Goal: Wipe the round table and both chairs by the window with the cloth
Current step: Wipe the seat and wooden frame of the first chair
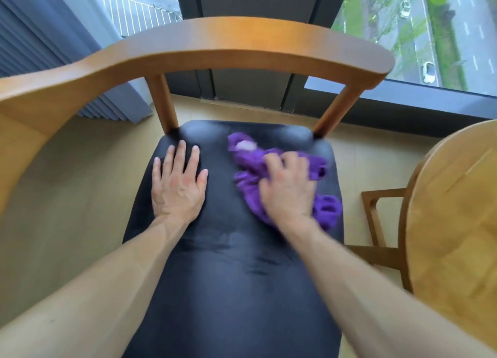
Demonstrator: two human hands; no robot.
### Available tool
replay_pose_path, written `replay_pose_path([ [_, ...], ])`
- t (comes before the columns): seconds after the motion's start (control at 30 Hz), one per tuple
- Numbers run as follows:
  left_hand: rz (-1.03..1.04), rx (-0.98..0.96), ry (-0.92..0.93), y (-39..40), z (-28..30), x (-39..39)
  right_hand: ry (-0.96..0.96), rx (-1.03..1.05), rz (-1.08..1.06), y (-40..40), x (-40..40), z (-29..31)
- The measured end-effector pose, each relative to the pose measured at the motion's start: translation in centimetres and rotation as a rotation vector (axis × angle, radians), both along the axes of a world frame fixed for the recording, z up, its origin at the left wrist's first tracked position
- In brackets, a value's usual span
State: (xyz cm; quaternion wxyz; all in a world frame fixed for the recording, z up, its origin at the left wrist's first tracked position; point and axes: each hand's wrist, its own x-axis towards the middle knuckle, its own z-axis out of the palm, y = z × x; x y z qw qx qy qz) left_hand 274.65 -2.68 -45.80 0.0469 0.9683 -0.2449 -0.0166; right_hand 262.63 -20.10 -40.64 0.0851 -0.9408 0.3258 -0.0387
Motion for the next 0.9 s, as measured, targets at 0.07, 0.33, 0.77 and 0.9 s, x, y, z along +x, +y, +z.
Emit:
replay_pose_path([
  [0.07, -0.021, -0.003, 0.024, 0.4, 0.2, 0.2, -0.006, 0.032, 0.208, 4.9, -1.4, -0.2],
  [0.33, 0.017, 0.207, 0.191, 0.1, 3.5, 0.7, 0.101, 0.019, -0.001, -6.3, -7.3, 0.3],
  [0.77, 0.051, 0.265, 0.405, -0.7, 6.5, -3.5, 0.098, 0.166, 0.302, 7.5, -10.9, 1.4],
  [0.9, 0.078, 0.268, 0.371, -1.3, 6.5, -5.3, 0.096, 0.073, 0.379, 5.2, -12.2, 1.0],
])
